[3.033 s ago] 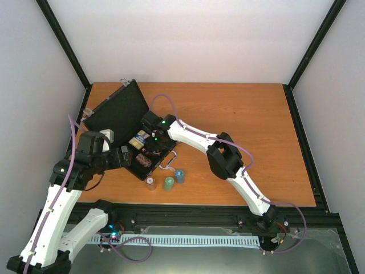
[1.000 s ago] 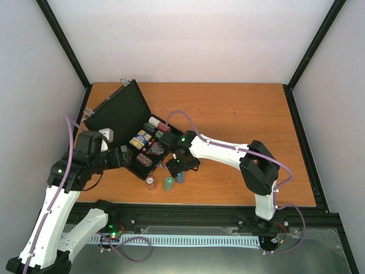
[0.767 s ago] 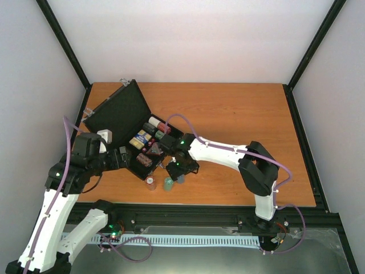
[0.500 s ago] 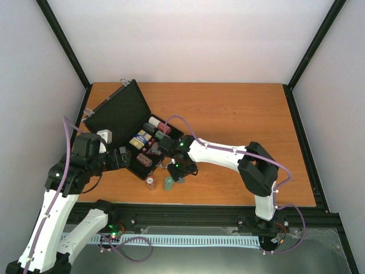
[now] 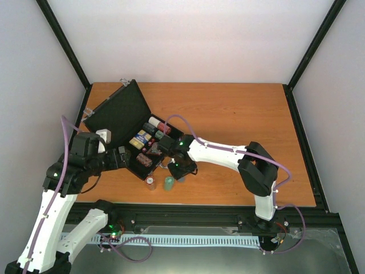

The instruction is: Pack up texas hold em set

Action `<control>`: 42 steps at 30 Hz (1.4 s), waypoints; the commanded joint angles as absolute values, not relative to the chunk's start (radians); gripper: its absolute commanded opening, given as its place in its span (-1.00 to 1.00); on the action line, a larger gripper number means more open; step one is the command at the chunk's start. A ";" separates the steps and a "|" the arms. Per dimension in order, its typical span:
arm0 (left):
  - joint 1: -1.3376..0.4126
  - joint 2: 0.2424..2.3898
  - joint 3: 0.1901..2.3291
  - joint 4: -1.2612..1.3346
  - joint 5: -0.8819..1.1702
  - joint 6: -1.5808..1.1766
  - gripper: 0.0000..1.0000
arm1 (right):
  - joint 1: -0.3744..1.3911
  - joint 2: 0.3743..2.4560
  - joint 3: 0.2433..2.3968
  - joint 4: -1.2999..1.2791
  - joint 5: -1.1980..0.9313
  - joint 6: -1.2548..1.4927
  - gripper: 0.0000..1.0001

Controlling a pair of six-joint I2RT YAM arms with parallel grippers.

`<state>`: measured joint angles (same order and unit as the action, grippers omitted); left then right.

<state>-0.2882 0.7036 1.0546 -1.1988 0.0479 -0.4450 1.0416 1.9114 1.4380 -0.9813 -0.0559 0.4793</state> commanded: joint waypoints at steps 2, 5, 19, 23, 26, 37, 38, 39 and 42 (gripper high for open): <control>-0.293 0.730 1.171 -1.244 0.029 -0.425 0.99 | 1.047 1.904 1.583 -1.028 0.031 0.477 -0.27; -0.293 0.735 1.213 -1.257 0.016 -0.420 0.99 | 1.046 1.926 1.707 -1.043 0.055 0.469 -0.27; -0.293 0.683 1.303 -1.293 -0.050 -0.433 1.00 | 1.036 2.263 2.203 -0.844 -0.120 0.537 -0.36; -0.293 0.666 1.286 -1.297 -0.042 -0.447 0.99 | 1.039 2.315 2.232 -0.716 -0.136 0.563 -0.35; -0.293 0.651 1.279 -1.301 -0.045 -0.447 1.00 | 1.043 2.339 2.236 -0.650 -0.142 0.565 -0.35; -0.293 0.632 1.252 -1.315 -0.029 -0.441 0.99 | 1.057 2.446 2.258 -0.575 -0.111 0.557 -0.34; -0.293 0.631 1.252 -1.319 -0.030 -0.439 1.00 | 1.057 2.453 2.259 -0.569 -0.106 0.557 -0.34; -0.293 0.631 1.252 -1.323 -0.029 -0.437 1.00 | 1.057 2.460 2.258 -0.565 -0.103 0.557 -0.34; -0.293 0.626 1.249 -1.330 -0.031 -0.430 1.00 | 1.058 2.485 2.257 -0.545 -0.099 0.556 -0.35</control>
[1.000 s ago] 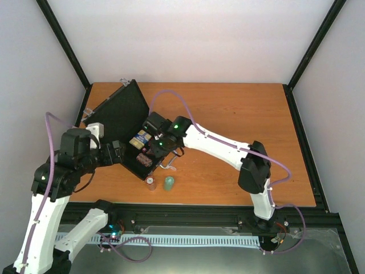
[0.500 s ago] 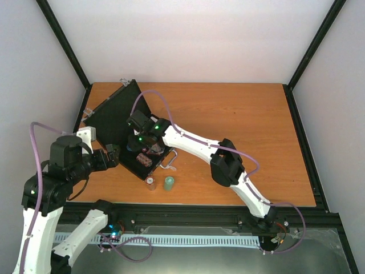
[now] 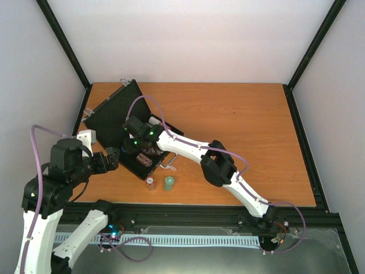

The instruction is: Pack up texas hold em set

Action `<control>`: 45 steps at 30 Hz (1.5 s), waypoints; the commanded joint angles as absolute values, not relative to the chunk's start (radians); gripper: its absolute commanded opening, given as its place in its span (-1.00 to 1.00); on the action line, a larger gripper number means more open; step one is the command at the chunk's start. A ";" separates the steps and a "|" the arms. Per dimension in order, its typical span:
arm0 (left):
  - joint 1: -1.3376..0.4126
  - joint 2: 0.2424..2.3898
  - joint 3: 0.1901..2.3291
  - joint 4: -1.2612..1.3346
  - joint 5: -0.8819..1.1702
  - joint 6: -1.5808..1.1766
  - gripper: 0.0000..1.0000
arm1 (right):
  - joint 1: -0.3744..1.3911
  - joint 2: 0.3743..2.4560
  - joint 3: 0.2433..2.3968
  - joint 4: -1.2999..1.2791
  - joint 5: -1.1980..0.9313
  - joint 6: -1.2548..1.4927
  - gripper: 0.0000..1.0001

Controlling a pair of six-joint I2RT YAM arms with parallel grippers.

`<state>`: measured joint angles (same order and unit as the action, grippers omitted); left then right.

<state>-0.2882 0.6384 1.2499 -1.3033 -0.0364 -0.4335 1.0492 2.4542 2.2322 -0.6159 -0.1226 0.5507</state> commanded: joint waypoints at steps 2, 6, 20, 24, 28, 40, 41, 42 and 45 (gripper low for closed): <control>-0.293 0.623 1.243 -1.334 -0.031 -0.426 0.99 | 1.061 2.499 2.253 -0.525 -0.088 0.552 -0.35; -0.293 0.619 1.235 -1.341 -0.029 -0.422 0.99 | 1.071 2.523 2.252 -0.492 -0.044 0.537 -0.35; -0.293 0.623 1.220 -1.332 -0.024 -0.413 1.00 | 1.084 2.504 2.229 -0.608 0.030 0.490 0.31; -0.293 0.623 1.212 -1.322 -0.017 -0.419 1.00 | 1.086 2.464 2.213 -0.617 0.043 0.470 0.58; -0.293 0.623 1.206 -1.319 -0.019 -0.422 0.99 | 1.088 2.420 2.197 -0.616 0.053 0.445 0.92; -0.293 0.636 1.221 -1.299 -0.022 -0.447 0.99 | 1.100 2.247 2.141 -0.790 0.165 0.340 1.00; -0.293 0.640 1.225 -1.298 -0.023 -0.450 0.99 | 1.103 2.230 2.114 -0.816 0.163 0.329 1.00; -0.293 0.643 1.228 -1.295 -0.025 -0.453 1.00 | 1.108 2.210 2.084 -0.835 0.159 0.310 1.00; -0.293 0.654 1.230 -1.289 -0.026 -0.456 0.99 | 1.138 2.165 2.002 -0.927 0.140 0.235 1.00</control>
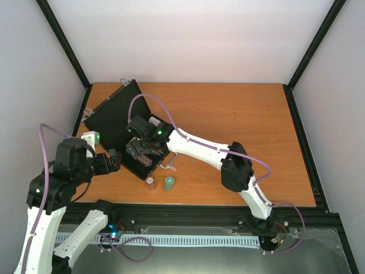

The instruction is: Pack up texas hold em set

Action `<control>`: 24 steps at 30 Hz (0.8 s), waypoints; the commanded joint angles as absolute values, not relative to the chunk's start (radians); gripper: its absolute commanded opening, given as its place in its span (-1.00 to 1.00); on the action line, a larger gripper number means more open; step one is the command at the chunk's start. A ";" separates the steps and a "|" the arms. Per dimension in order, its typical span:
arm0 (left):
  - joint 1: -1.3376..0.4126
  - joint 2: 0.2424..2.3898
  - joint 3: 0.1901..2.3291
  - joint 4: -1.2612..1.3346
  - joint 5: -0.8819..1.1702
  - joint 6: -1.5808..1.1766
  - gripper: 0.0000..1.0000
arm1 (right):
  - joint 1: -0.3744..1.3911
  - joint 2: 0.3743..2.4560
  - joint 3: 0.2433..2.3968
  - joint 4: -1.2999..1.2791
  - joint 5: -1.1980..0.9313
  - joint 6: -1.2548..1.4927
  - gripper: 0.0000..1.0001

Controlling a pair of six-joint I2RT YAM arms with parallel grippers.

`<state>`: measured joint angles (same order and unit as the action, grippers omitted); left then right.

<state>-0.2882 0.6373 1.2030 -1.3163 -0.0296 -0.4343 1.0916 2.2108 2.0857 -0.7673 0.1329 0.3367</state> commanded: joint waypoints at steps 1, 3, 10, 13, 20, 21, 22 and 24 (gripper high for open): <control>-0.293 0.658 1.230 -1.286 -0.025 -0.454 0.99 | 1.152 2.150 1.968 -0.952 0.133 0.214 1.00; -0.293 0.663 1.228 -1.280 -0.023 -0.453 0.99 | 1.180 2.092 1.886 -0.968 0.103 0.188 1.00; -0.293 0.669 1.220 -1.267 -0.013 -0.454 0.99 | 1.224 1.970 1.665 -0.931 0.022 0.234 0.94; -0.293 0.670 1.217 -1.264 -0.005 -0.453 1.00 | 1.226 1.981 1.676 -0.936 0.017 0.236 0.93; -0.293 0.659 1.221 -1.282 -0.010 -0.447 0.99 | 1.232 2.054 1.767 -0.940 -0.021 0.226 0.92; -0.293 0.656 1.221 -1.286 -0.013 -0.446 1.00 | 1.233 2.072 1.781 -0.942 -0.026 0.223 0.91; -0.293 0.651 1.221 -1.291 -0.016 -0.446 1.00 | 1.233 2.086 1.795 -0.945 -0.035 0.221 0.91; -0.293 0.644 1.223 -1.299 -0.020 -0.446 1.00 | 1.232 2.116 1.825 -0.953 -0.072 0.215 0.83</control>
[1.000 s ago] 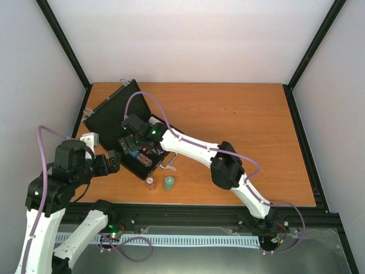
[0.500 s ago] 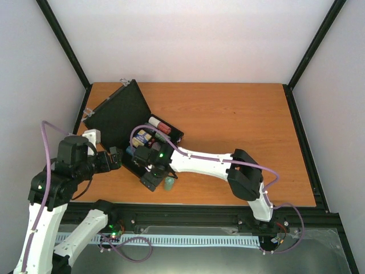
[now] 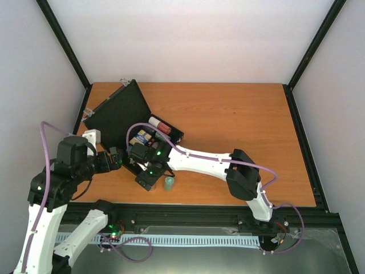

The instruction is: Pack up texas hold em set

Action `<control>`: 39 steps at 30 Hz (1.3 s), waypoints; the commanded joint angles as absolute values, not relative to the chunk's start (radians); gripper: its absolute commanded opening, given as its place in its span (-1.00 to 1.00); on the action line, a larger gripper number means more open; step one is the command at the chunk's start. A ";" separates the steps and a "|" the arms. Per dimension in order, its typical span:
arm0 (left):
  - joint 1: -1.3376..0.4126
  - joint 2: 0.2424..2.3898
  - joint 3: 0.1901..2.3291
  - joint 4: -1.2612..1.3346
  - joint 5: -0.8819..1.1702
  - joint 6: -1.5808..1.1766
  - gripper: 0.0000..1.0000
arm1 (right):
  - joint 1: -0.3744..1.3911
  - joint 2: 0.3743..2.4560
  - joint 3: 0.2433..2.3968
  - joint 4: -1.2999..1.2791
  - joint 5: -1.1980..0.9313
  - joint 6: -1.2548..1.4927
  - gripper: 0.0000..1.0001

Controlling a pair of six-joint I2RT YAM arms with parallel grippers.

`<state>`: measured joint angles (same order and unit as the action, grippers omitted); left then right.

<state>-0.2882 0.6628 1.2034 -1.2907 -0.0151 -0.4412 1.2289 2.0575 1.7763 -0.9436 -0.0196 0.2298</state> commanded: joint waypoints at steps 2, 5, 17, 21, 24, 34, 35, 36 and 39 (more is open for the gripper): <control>-0.293 0.637 1.229 -1.310 -0.023 -0.446 1.00 | 1.233 2.144 1.849 -0.965 -0.100 0.222 0.80; -0.293 0.632 1.239 -1.330 -0.038 -0.442 1.00 | 1.232 2.161 1.847 -0.970 -0.112 0.249 0.76; -0.293 0.612 1.243 -1.353 -0.043 -0.434 0.99 | 1.231 2.198 1.841 -0.993 -0.073 0.278 0.42; -0.293 0.611 1.241 -1.353 -0.038 -0.433 1.00 | 1.232 2.202 1.830 -0.969 -0.056 0.289 0.29; -0.293 0.606 1.237 -1.356 -0.037 -0.433 0.99 | 1.232 2.210 1.834 -0.970 -0.044 0.291 0.04; -0.294 0.602 1.242 -1.359 -0.038 -0.427 0.99 | 1.232 2.146 1.842 -1.028 -0.014 0.299 -0.73; -0.293 0.606 1.245 -1.359 -0.038 -0.425 1.00 | 1.232 2.121 1.841 -1.027 -0.006 0.301 -0.74; -0.293 0.610 1.249 -1.358 -0.039 -0.424 0.99 | 1.230 2.096 1.844 -1.024 -0.001 0.304 -0.74; -0.294 0.616 1.258 -1.357 -0.035 -0.426 0.99 | 1.222 2.034 1.855 -0.991 -0.003 0.309 -0.75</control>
<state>-0.2882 0.6106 1.2171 -1.3479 -0.0380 -0.4400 1.2289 2.1723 1.8301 -1.0103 -0.0269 0.2966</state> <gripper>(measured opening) 0.998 0.418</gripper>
